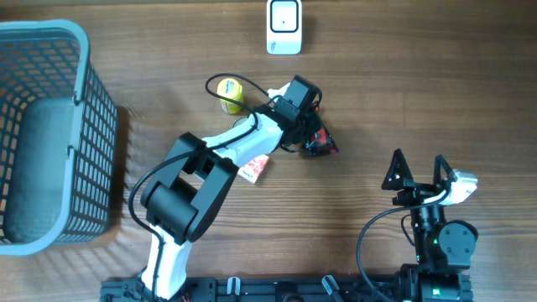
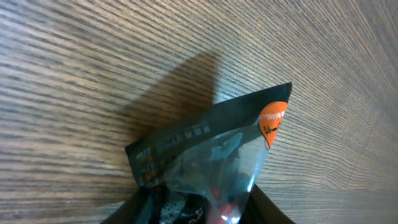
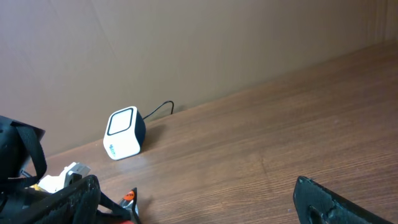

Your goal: Scan the item barcode

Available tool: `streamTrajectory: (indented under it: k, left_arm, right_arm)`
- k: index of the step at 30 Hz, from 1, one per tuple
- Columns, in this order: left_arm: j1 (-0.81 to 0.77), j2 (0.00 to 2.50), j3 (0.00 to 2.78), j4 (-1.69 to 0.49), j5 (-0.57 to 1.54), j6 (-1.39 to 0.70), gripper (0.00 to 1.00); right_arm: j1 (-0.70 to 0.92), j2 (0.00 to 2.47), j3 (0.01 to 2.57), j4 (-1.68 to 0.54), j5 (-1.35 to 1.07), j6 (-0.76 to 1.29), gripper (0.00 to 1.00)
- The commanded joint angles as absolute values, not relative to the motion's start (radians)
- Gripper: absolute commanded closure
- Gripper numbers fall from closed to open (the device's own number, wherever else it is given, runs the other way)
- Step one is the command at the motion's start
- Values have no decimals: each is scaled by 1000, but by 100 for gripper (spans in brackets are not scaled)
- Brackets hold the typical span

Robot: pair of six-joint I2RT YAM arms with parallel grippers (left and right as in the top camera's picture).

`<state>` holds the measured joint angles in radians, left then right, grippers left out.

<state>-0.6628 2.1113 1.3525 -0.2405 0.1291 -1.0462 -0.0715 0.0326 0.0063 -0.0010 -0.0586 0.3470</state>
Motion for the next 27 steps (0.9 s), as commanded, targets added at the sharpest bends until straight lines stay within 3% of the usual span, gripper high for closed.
streamTrajectory:
  k: [1,9,17,23,27]
  left_arm:
    - [-665,2173,1345,-249,123,-1056,73]
    - [-663,2173,1345,-234,219,-1055,96]
    - [-651,2172,1345,-186,305,-1056,96]
    - [-540,2145,1345,-39,609,-1071,96]
    - [-453,2130,1345,162,859,-1206,96]
  right_arm:
    - [-68,29,6,1,-52,342,0]
    - [-68,29,6,1,-52,343,0]
    - [-68,29,6,1,-52,343,0]
    - [-68,29,6,1,-52,343,0]
    - [-68,29,6,1,-52,343,0]
